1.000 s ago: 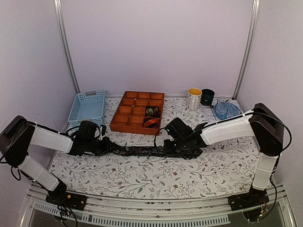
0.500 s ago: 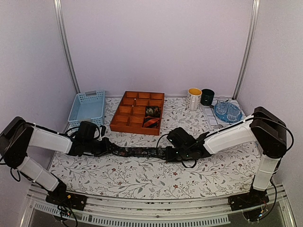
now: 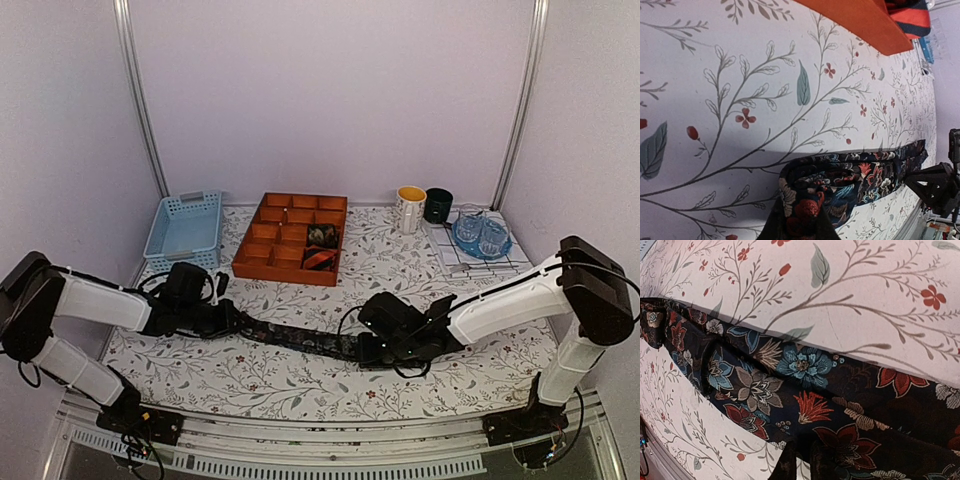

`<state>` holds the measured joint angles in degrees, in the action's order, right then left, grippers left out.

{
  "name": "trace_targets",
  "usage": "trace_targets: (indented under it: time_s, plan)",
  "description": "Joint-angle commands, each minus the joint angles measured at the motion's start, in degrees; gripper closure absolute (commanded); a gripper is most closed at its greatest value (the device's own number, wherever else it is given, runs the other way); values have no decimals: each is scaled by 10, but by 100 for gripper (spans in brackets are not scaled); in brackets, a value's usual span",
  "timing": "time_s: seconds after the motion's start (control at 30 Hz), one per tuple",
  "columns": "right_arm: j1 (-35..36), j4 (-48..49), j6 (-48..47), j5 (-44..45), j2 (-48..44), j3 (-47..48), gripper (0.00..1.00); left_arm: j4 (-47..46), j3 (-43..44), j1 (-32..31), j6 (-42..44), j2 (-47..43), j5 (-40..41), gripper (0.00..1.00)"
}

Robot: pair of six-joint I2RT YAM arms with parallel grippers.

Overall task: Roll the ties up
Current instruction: Roll the tie at the center of the board.

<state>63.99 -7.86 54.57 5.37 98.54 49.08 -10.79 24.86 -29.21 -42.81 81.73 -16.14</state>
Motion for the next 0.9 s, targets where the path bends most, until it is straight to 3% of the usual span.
trace_targets:
  time_s: [0.0, 0.37, 0.53, 0.7, 0.87]
  plan:
    - [17, -97, 31, -17, -33, -43, 89, 38, -9, -16, 18, -18, 16, 100]
    - [23, -79, 18, -18, -33, -11, 87, 190, 68, -69, 67, -61, 178, 100]
    - [22, -77, -5, -26, -40, 35, 80, 242, 102, -97, 71, -43, 257, 100]
    - [22, -43, -29, -22, -95, 56, 69, 283, 135, -120, 75, -31, 320, 100]
    - [22, -34, -67, -25, -139, 82, 65, 332, 175, -144, 80, -5, 388, 100]
